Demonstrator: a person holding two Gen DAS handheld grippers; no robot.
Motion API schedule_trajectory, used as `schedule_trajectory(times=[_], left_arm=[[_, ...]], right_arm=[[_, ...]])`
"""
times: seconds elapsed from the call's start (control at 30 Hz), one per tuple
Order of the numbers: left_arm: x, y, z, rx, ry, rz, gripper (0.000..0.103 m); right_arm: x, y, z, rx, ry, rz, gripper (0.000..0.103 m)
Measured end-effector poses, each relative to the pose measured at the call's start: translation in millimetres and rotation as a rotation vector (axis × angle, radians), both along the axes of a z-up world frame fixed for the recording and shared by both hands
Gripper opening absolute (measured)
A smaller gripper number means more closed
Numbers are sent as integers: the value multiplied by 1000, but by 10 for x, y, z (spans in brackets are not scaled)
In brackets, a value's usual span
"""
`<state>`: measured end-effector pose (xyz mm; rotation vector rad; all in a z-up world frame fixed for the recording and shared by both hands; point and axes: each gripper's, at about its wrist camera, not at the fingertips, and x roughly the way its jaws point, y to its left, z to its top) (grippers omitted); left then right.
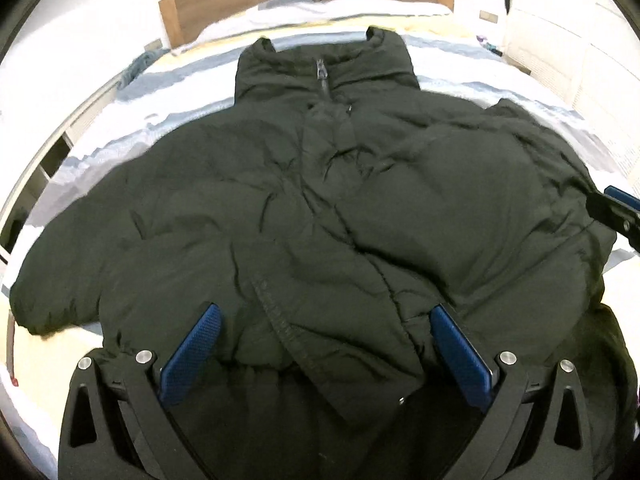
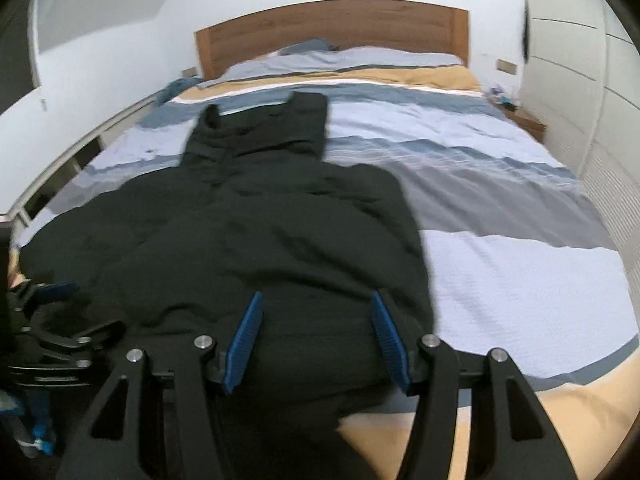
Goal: Fold large clothes
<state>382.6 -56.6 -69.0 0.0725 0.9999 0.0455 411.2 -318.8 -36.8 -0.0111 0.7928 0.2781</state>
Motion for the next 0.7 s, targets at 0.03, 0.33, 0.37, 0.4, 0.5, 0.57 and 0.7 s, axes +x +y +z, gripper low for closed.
schedule_trajectory(times=[0.03, 0.33, 0.37, 0.4, 0.5, 0.57, 0.7], left_arm=[[-7, 29, -16, -2, 12, 8, 103], [-468, 404, 256, 50, 1, 74, 102], [-565, 457, 313, 45, -12, 84, 102], [-659, 502, 362, 40, -23, 89, 102], [-981, 620, 500, 22, -51, 103, 102], [-1154, 666, 569, 19, -63, 105, 102], [-1495, 750, 740, -6, -78, 107, 102]], right_arm=[[-20, 70, -26, -3, 10, 15, 55], [-367, 114, -134, 33, 114, -40, 55], [-442, 107, -104, 33, 113, -43, 55], [-540, 102, -51, 39, 109, -43, 55], [-815, 96, 115, 47, 89, -48, 55], [-1044, 114, 246, 57, 72, -58, 55], [-1444, 179, 439, 82, 45, -90, 55]])
